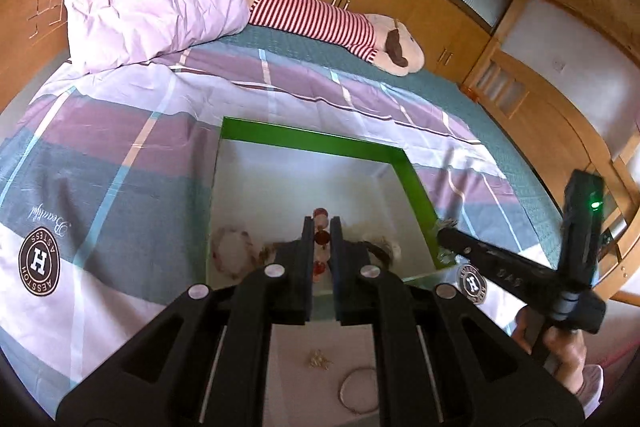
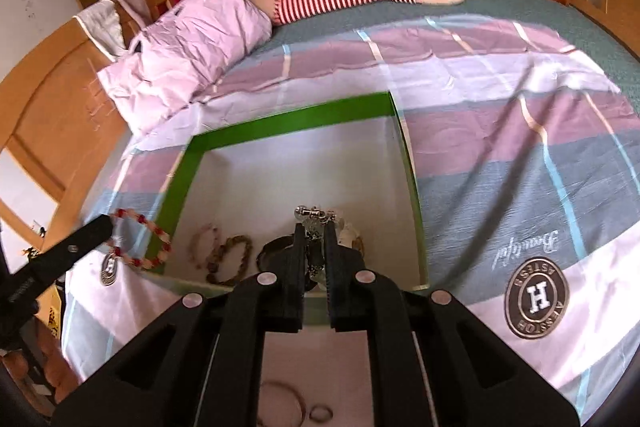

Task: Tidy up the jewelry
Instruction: 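Carry the red bead bracelet and keychain into the green box, open both grippers, then move the left tool over the gold charm while the right tool moves over the silver bangle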

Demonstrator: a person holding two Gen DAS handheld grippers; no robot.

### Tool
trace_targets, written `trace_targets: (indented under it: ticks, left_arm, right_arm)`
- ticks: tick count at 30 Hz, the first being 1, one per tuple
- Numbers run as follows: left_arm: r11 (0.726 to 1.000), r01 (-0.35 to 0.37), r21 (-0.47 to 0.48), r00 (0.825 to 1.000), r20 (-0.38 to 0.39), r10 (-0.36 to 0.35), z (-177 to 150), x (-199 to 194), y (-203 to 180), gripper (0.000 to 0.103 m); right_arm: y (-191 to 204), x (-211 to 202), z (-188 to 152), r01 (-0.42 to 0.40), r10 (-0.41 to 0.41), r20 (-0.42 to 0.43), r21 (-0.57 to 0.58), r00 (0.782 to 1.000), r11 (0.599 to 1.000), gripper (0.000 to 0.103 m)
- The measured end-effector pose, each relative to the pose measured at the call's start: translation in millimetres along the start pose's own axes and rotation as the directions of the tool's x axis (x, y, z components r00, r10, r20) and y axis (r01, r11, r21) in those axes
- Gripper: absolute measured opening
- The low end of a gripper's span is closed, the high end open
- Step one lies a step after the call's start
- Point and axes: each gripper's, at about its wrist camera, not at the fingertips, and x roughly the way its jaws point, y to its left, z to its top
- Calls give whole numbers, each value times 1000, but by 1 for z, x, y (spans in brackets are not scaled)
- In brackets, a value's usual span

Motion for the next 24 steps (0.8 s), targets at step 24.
trace_targets:
  ticks: [24]
  left_arm:
    - [998, 28, 60, 953, -303, -9, -60, 18, -1, 43]
  right_arm:
    - [41, 22, -72, -58, -15, -377, -183, 926, 981, 48]
